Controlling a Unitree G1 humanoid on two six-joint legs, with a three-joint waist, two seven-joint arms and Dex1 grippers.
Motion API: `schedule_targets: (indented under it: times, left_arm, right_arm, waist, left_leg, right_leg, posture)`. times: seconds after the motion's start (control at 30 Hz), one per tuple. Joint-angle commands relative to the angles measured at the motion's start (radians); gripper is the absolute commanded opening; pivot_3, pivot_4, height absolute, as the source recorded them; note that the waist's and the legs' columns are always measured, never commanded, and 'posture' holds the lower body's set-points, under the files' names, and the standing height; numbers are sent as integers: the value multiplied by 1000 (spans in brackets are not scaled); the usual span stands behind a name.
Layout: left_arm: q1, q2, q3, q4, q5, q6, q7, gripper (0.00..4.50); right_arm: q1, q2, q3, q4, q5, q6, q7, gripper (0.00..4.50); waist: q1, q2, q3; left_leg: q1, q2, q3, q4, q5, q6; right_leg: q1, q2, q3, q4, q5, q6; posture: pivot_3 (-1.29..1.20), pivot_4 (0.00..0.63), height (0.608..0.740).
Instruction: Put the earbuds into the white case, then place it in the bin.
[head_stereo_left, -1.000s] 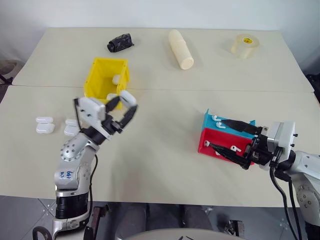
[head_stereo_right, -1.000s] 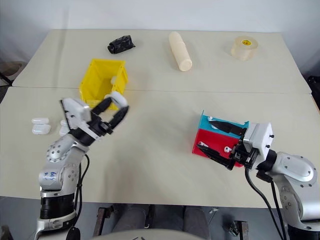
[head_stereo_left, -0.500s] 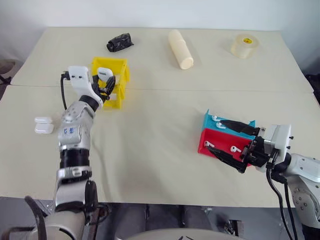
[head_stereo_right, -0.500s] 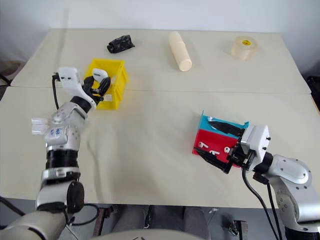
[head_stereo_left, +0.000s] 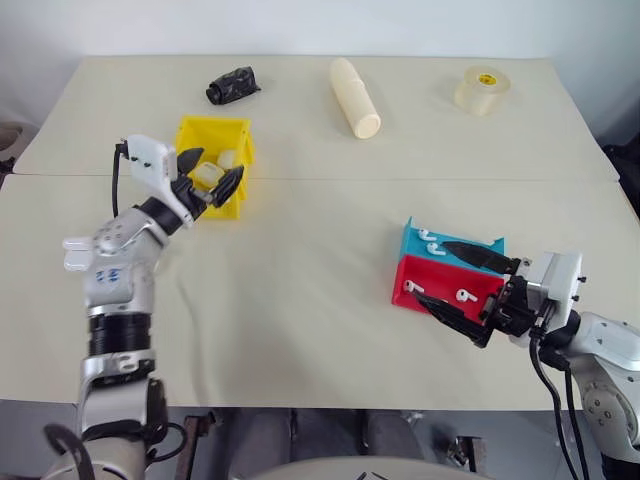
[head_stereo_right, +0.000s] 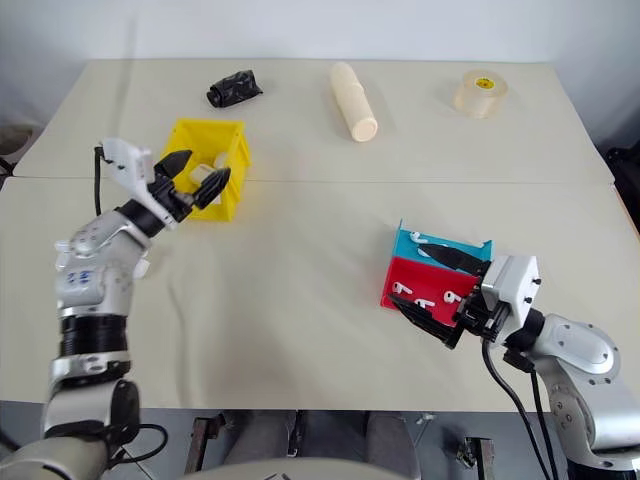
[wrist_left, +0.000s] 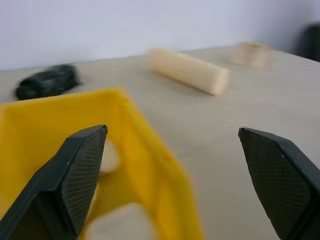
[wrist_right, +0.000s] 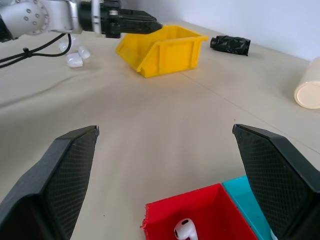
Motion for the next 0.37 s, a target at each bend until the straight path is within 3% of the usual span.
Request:
schedule_targets:
  times: [0.03, 0.2, 0.37]
  left_arm:
    - [124, 124, -52, -92, 8, -144, -279, 4476]
    - [181, 135, -73, -103, 45, -275, -323, 4476]
    - [206, 103, -104, -161, 38, -295, -321, 4476]
  right_arm:
    - [18, -51, -77, 31, 25, -27, 71, 4500]
    - [8, -84, -107, 87, 26, -43, 132, 4500]
    - [-13, -94, -105, 135, 13, -72, 176, 4500]
  waist:
    - [-2, 1, -1]
    - [16, 2, -1]
    - [24, 2, -1]
  left_leg:
    - [0, 0, 0, -1, 0, 0]
    - [1, 1, -1, 0, 0, 0]
    - [1, 0, 0, 0, 0, 0]
  right_leg:
    - [0, 0, 0, -1, 0, 0]
    - [3, 0, -2, -7, 0, 0]
    - [3, 0, -1, -6, 0, 0]
  posture:
    - [0, 150, 740]
    - [0, 150, 740]
    - [0, 150, 740]
